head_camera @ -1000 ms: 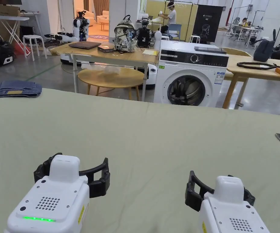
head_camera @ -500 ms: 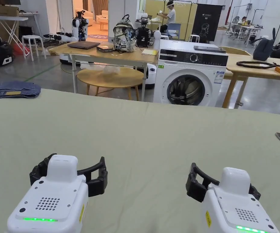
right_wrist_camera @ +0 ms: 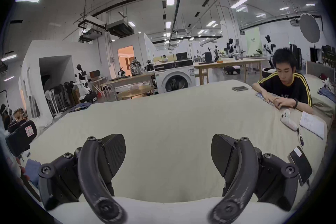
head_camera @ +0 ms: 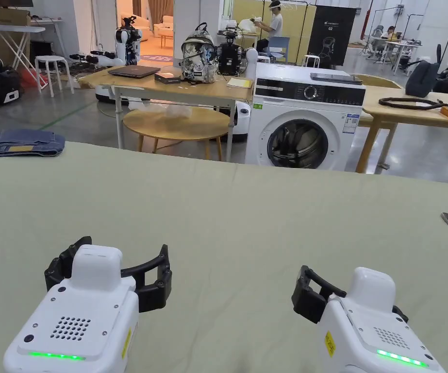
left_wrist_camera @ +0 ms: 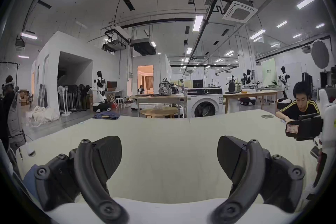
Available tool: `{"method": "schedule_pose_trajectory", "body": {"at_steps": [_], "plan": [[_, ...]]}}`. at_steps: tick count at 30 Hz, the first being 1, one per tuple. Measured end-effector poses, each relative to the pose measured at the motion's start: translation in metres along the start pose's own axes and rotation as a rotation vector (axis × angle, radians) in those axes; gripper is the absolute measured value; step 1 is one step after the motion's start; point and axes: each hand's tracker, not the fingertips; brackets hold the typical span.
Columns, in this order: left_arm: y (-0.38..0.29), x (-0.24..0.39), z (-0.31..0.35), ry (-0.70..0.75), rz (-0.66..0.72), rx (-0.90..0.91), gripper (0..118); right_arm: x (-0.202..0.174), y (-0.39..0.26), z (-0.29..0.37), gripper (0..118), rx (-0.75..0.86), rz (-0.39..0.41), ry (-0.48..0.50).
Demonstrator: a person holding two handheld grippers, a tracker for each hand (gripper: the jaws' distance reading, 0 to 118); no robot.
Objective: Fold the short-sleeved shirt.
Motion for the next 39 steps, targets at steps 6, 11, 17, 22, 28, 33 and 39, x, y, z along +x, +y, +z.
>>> {"method": "schedule_pose_trajectory", "body": {"at_steps": [6,11,17,22,28,33,39], "plan": [[0.004,-0.001,0.001,0.01,0.02,-0.033,107,0.002,0.001,-0.002,98,-0.022,-0.033,-0.011],[-0.003,-0.008,-0.001,0.045,0.064,-0.043,107,0.0,0.009,-0.004,98,-0.029,-0.038,-0.098],[-0.007,-0.011,-0.002,0.078,0.065,-0.071,107,-0.001,0.009,-0.005,99,-0.034,-0.024,-0.108],[-0.007,-0.008,-0.001,0.096,0.031,-0.063,107,-0.006,0.005,-0.005,98,-0.013,0.013,-0.126],[-0.005,-0.004,0.001,0.087,0.02,-0.06,107,-0.008,0.001,-0.006,98,0.006,0.055,-0.138],[-0.004,-0.001,0.004,0.078,0.018,-0.059,107,-0.008,-0.002,-0.004,99,0.018,0.064,-0.147],[-0.002,0.001,0.008,0.071,0.007,-0.057,107,-0.009,-0.003,0.0,98,0.025,0.073,-0.153]]}}
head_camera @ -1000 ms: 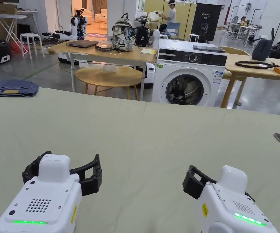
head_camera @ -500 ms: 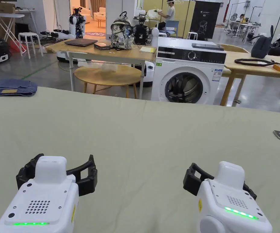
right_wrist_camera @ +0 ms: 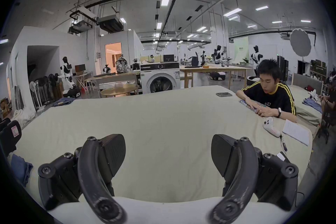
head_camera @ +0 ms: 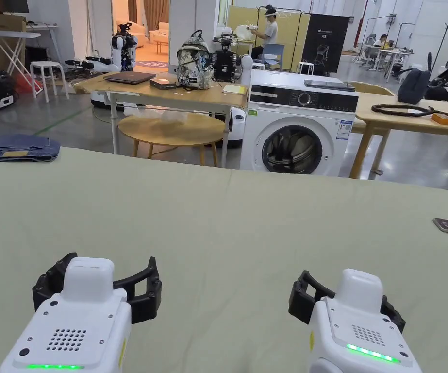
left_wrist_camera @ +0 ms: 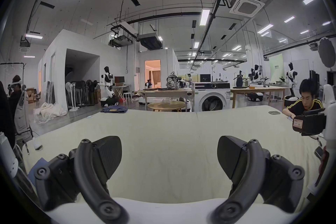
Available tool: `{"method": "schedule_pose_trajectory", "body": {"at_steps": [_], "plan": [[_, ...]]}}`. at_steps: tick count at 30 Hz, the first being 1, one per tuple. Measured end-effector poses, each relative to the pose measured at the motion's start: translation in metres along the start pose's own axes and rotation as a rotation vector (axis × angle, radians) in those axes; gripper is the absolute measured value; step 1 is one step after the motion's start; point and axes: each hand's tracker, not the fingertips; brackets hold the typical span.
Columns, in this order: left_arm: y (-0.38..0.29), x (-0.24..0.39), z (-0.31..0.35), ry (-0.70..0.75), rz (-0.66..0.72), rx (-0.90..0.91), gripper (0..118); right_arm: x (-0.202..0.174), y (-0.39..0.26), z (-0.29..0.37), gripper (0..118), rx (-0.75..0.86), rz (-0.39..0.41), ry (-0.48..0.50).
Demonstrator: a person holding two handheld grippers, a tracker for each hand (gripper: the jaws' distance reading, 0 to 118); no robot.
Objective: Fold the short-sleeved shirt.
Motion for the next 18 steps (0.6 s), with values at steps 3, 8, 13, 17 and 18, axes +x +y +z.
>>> {"method": "schedule_pose_trajectory", "body": {"at_steps": [3,8,13,17,18], "plan": [[0.0001,0.0008,0.0025,0.004,0.0,0.003,107,0.0002,0.0001,0.001,98,0.001,0.002,0.003],[-0.001,0.0004,0.003,0.009,-0.01,0.004,107,0.0004,0.0005,0.002,98,0.005,0.009,0.01],[-0.0014,0.0008,0.0028,0.011,-0.019,-0.014,107,0.0011,0.0024,0.0015,98,-0.008,0.008,0.026],[-0.0012,0.0014,0.0039,0.012,-0.023,-0.012,107,0.0031,0.0057,0.0011,98,-0.032,0.0,0.038],[-0.0011,0.0014,0.0039,0.01,-0.023,-0.012,107,0.0049,0.006,0.0013,98,-0.033,-0.011,0.043]]}}
